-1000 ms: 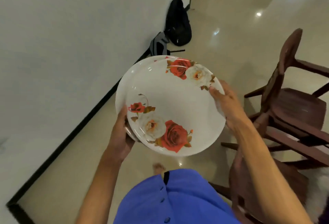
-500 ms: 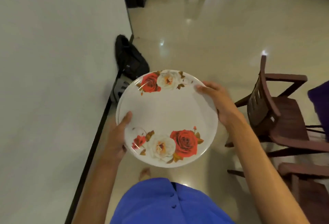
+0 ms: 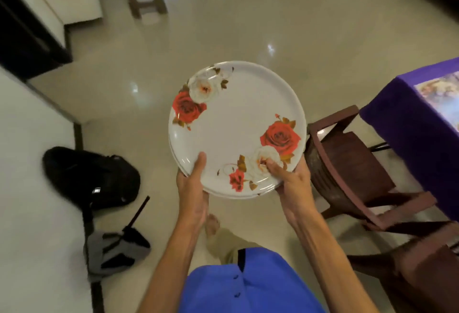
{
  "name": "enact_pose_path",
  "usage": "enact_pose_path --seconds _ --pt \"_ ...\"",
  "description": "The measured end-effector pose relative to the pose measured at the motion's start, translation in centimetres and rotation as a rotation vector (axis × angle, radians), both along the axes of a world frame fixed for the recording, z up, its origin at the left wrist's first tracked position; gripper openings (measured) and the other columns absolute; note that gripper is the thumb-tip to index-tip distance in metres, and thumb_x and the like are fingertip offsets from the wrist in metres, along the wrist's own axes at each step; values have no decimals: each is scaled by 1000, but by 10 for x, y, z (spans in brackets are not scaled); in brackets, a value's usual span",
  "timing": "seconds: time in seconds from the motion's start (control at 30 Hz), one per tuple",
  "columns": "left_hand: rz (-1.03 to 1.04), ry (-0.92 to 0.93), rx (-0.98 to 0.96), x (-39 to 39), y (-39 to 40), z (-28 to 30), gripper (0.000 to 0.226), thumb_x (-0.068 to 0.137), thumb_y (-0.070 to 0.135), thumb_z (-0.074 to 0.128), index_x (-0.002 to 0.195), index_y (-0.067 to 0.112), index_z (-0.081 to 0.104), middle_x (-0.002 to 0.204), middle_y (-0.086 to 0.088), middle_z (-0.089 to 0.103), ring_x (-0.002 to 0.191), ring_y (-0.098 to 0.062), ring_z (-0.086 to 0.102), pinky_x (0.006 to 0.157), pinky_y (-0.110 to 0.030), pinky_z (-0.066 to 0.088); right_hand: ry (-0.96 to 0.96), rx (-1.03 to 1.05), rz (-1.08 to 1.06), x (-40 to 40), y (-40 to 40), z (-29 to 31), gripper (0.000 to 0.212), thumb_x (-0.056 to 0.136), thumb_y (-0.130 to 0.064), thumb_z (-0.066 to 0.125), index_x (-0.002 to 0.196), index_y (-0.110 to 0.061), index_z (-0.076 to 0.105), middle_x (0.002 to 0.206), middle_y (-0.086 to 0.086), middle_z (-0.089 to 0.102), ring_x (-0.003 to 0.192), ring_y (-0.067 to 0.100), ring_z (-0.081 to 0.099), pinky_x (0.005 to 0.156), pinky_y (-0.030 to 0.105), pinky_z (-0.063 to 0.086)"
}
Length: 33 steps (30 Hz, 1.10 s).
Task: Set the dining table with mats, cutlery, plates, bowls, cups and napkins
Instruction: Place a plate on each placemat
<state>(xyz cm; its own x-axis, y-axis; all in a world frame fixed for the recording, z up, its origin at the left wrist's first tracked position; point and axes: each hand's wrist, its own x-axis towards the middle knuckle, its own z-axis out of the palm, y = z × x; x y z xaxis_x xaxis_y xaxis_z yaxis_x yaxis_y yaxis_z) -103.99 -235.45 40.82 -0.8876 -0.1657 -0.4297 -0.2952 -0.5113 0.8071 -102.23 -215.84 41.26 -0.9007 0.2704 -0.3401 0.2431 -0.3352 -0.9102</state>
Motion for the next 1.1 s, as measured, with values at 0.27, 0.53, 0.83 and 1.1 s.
enact_pose_path --seconds 0.27,0.53,0.83,1.1 --pt "-696 70 -180 -361 0 73 58 102 56 42 122 10 72 113 -16 77 93 -28 75 74 -39 61 -78 -39 -105 -253 124 45 37 90 -7 76 125 -3 67 123 26 70 114 47 68 99 64 52" --pt "-784 48 -329 -596 140 16 36 104 48 56 98 16 72 76 6 76 73 -14 75 71 -33 57 -127 116 -520 -459 204 23 48 79 -27 89 118 -12 66 108 19 76 97 41 75 85 59 60" --pt "-1130 86 -316 -815 374 49 47 106 56 46 124 19 70 107 4 80 101 -18 77 91 -40 60 -231 242 -1045 -586 267 14 46 90 -35 78 127 -24 53 117 -4 71 104 14 72 85 36 60" --pt "-1461 143 -329 -916 643 29 51 100 57 59 107 8 71 99 -5 80 93 -25 78 82 -42 62 -200 249 -1525 -672 439 -18 25 98 -33 69 119 -19 68 109 -3 78 98 17 76 79 41 65"
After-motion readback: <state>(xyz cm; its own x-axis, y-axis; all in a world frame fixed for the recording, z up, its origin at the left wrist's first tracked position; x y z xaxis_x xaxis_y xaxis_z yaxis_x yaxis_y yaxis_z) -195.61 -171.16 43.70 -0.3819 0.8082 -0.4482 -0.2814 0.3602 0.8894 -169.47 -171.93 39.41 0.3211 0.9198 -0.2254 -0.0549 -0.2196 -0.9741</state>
